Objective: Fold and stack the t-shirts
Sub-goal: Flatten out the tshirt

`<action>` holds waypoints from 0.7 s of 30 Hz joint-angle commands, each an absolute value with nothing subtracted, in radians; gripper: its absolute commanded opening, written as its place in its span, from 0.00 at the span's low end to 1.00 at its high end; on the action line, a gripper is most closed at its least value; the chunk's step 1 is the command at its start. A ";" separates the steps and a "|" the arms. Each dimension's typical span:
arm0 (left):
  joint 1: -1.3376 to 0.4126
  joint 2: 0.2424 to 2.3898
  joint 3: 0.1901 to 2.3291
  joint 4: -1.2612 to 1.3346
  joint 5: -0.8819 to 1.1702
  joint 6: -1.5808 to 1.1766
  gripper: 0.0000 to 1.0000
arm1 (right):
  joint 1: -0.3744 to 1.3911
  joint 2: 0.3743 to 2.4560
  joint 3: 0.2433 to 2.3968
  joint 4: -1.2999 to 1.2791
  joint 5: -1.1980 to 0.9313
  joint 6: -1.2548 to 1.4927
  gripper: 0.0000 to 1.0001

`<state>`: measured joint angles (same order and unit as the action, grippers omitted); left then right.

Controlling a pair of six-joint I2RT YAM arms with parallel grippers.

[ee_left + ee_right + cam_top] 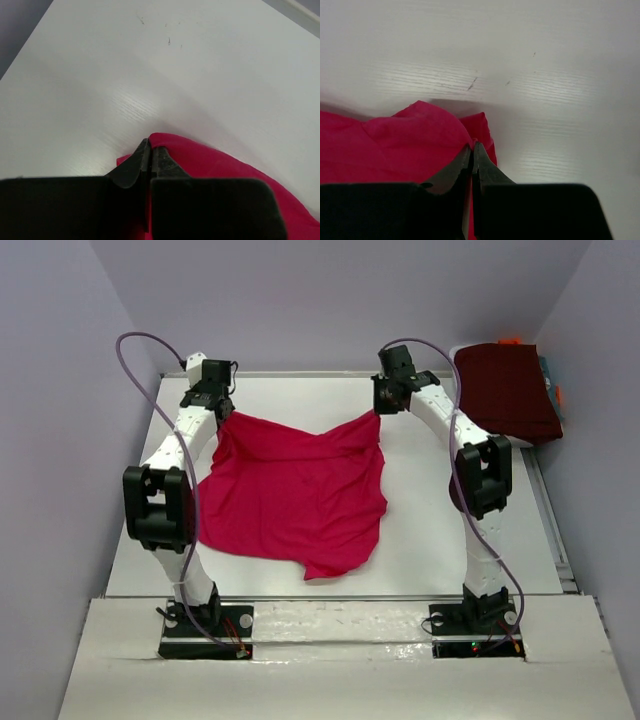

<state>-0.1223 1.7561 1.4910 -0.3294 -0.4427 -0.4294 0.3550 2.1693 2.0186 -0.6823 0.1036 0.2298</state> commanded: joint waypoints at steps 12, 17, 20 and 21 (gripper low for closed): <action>-0.054 2.068 1.854 -0.374 -0.491 -0.463 0.06 | 0.195 2.250 2.164 -0.680 0.075 0.319 0.07; -0.044 2.134 1.960 -0.400 -0.477 -0.454 0.06 | 0.195 2.315 2.255 -0.719 0.058 0.311 0.07; -0.044 2.183 2.005 -0.413 -0.479 -0.453 0.06 | 0.195 2.345 2.296 -0.724 0.032 0.310 0.07; -0.044 2.190 2.016 -0.414 -0.480 -0.453 0.06 | 0.195 2.353 2.304 -0.726 0.031 0.310 0.07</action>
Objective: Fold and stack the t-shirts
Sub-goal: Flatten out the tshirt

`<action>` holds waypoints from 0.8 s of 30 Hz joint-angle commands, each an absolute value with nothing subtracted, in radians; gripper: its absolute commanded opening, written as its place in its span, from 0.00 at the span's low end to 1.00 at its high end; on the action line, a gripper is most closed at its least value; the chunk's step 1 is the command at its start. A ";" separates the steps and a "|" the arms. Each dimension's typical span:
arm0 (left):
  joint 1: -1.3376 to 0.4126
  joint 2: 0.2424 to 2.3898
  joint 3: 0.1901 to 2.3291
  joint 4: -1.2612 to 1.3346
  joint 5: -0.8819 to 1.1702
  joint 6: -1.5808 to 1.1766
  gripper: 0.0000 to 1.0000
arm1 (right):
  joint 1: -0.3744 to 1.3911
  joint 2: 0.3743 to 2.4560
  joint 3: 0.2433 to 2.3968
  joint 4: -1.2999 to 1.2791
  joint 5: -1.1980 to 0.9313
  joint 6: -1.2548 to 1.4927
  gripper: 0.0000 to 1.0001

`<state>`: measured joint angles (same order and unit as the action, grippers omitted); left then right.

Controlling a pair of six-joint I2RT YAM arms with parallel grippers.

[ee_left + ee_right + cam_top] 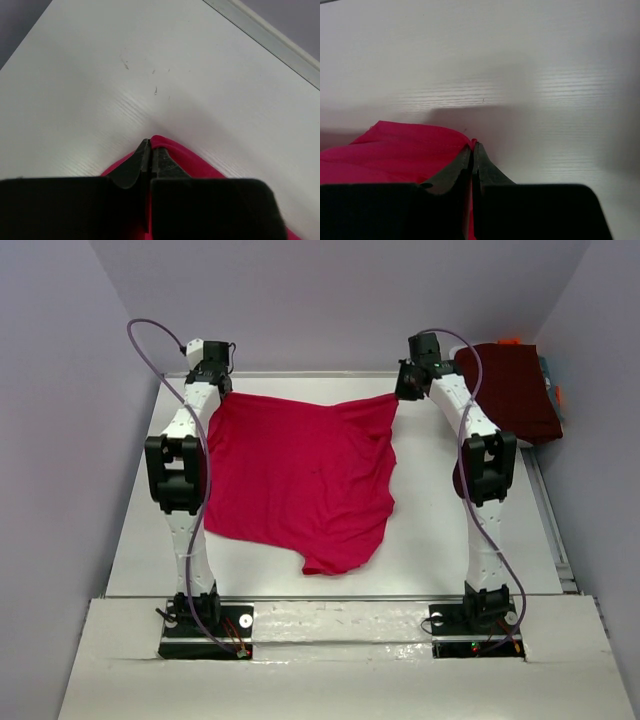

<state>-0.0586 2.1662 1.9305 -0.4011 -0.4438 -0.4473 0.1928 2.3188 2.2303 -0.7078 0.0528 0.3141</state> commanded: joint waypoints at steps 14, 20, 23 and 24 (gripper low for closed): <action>-0.035 2.327 2.171 -0.419 -0.483 -0.457 0.06 | 0.186 2.454 2.387 -0.715 0.018 0.293 0.07; -0.035 2.338 2.152 -0.402 -0.477 -0.462 0.06 | 0.186 2.508 2.456 -0.678 -0.066 0.316 0.07; -0.026 2.347 2.152 -0.400 -0.485 -0.457 0.06 | 0.186 2.523 2.470 -0.648 -0.103 0.322 0.07; -0.026 2.349 2.152 -0.399 -0.485 -0.457 0.06 | 0.186 2.523 2.465 -0.640 -0.109 0.324 0.07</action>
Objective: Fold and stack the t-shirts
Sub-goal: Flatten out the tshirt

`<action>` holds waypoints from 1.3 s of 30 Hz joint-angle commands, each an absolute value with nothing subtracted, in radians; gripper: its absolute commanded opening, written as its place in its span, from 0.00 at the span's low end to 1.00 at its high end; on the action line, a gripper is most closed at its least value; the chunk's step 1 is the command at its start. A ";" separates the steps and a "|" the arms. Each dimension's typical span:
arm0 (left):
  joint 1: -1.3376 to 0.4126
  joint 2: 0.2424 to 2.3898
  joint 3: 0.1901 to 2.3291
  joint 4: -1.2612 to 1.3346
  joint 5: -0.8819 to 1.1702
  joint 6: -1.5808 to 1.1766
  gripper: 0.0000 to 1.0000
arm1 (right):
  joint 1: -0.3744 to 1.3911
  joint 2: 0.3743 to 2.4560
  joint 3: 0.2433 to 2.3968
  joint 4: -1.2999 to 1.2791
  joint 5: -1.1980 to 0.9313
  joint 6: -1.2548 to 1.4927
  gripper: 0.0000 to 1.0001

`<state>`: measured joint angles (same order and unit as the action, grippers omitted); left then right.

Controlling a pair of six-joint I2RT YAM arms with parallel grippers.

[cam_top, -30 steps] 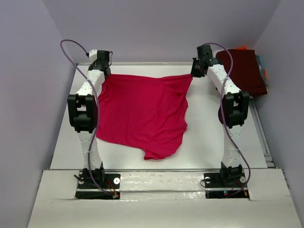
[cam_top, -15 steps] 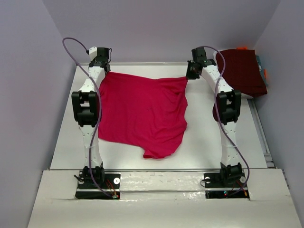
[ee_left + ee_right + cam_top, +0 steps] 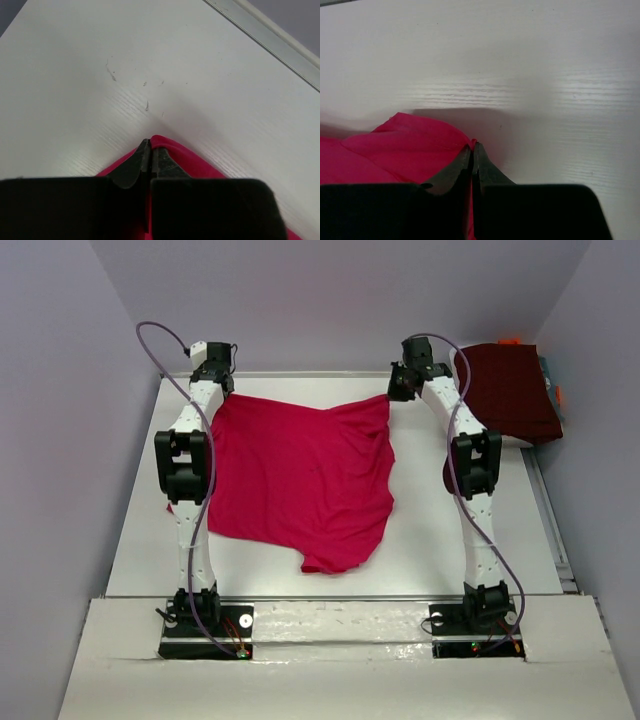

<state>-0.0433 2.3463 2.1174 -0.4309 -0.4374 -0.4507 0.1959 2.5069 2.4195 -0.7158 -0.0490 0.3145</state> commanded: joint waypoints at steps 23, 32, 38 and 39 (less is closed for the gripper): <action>-0.017 2.278 2.146 -0.357 -0.465 -0.445 0.97 | 0.186 2.476 2.459 -0.525 -0.183 0.296 0.60; -0.092 2.067 1.982 -0.446 -0.450 -0.484 0.97 | 0.186 2.298 2.273 -0.633 -0.176 0.336 0.89; -0.149 1.964 1.835 -0.492 -0.402 -0.491 0.96 | 0.218 2.165 2.025 -0.620 -0.163 0.379 0.36; -0.149 1.956 1.815 -0.498 -0.385 -0.502 0.96 | 0.228 2.155 2.005 -0.618 -0.173 0.379 0.29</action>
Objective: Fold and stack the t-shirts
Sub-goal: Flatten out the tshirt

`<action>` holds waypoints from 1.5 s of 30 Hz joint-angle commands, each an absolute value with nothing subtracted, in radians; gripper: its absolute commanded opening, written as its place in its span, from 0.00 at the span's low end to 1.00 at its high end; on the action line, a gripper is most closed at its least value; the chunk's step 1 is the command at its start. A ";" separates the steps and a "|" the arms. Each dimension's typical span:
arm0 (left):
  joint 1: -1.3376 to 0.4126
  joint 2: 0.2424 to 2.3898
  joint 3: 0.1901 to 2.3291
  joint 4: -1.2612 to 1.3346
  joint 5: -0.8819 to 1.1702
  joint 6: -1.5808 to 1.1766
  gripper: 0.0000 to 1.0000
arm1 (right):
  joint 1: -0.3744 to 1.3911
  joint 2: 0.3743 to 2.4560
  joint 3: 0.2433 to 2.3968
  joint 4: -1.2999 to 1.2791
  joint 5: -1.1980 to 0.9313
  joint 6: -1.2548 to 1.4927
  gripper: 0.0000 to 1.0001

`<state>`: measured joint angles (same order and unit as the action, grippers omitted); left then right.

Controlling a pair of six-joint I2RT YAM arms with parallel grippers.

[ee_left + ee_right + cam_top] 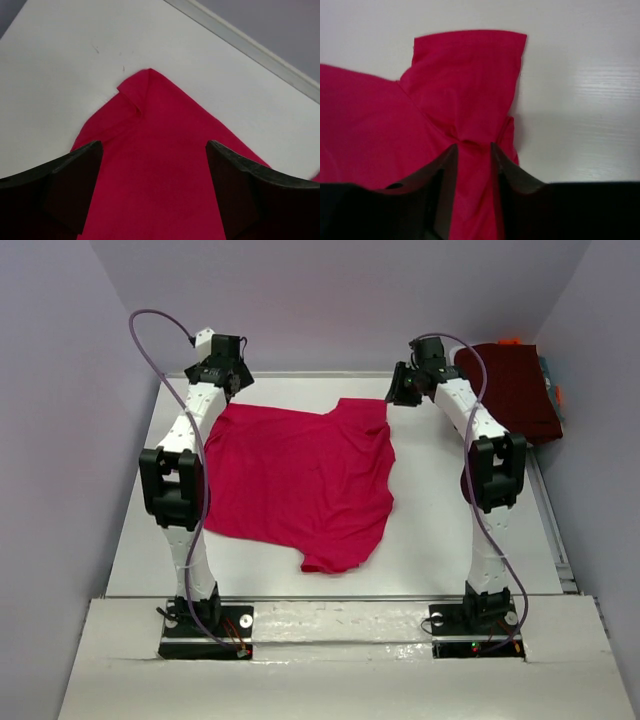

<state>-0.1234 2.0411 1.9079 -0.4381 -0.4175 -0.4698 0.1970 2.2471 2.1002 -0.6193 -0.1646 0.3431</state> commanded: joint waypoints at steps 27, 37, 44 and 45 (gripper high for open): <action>-0.158 1.985 1.606 -0.529 -0.187 -0.511 0.93 | 0.287 2.132 1.654 -0.661 -0.087 0.423 0.14; -0.158 1.982 1.502 -0.514 -0.193 -0.543 0.93 | 0.287 2.062 1.548 -0.692 -0.018 0.445 0.13; -0.158 1.985 1.502 -0.520 -0.201 -0.551 0.93 | 0.287 1.964 1.444 -0.683 -0.005 0.449 0.10; -0.158 1.983 1.503 -0.522 -0.201 -0.552 0.93 | 0.287 1.947 1.419 -0.680 -0.005 0.449 0.09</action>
